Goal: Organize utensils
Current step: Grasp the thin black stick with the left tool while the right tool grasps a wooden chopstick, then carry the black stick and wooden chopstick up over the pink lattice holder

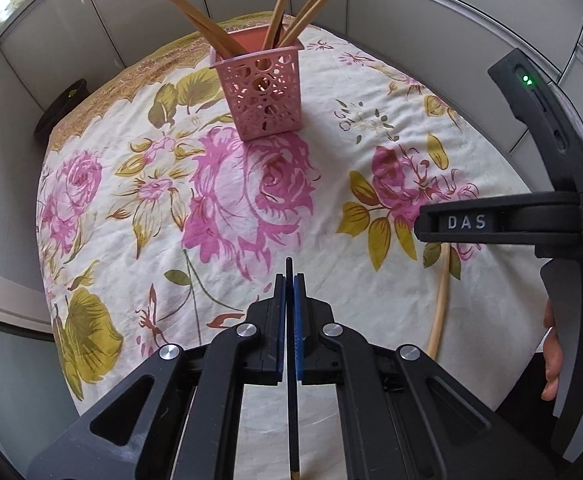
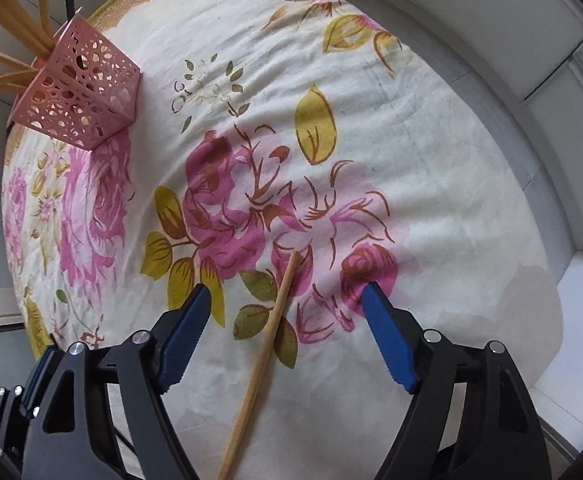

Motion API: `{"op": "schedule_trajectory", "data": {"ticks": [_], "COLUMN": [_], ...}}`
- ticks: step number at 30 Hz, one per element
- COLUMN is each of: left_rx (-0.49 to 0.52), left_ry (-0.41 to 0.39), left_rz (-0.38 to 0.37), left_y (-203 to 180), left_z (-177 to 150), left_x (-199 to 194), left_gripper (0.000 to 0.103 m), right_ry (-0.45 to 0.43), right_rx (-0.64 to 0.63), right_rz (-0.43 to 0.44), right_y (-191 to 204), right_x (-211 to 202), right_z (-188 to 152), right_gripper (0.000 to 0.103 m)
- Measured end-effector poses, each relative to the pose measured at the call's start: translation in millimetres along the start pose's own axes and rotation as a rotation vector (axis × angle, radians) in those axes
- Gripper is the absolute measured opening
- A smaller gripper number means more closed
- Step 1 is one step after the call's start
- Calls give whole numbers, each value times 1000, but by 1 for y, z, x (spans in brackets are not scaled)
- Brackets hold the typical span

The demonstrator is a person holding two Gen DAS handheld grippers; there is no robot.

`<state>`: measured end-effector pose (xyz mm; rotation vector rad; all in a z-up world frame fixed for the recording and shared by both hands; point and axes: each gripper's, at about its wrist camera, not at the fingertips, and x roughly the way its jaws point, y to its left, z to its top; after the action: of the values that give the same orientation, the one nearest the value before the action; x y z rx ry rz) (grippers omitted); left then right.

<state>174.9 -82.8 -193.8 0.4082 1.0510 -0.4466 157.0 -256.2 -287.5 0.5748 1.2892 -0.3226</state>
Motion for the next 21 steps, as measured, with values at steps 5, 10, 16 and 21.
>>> {"op": "schedule_trajectory", "data": {"ticks": [5,10,16,21], "left_rx": [-32,-69,-88,-98], "left_ry": [-19,-34,-52,-80], "left_rz": [-4,-11,-20,-21], "left_y": [14,26,29,31], "left_z": [1,-1,0,1], "left_x": [-4,-12,-18,-27], "left_gripper": [3,3,3,3], "right_ry": [-88,-72,3,-94], "right_rx": [-119,-71,40,-28], "right_rz": [-133,10,208,212], "right_y": [34,17,-16,-13], "right_x": [4,-2,-1,-27], "right_z": [-11,-6,0,-8], "right_gripper": [56,9,6,6]}}
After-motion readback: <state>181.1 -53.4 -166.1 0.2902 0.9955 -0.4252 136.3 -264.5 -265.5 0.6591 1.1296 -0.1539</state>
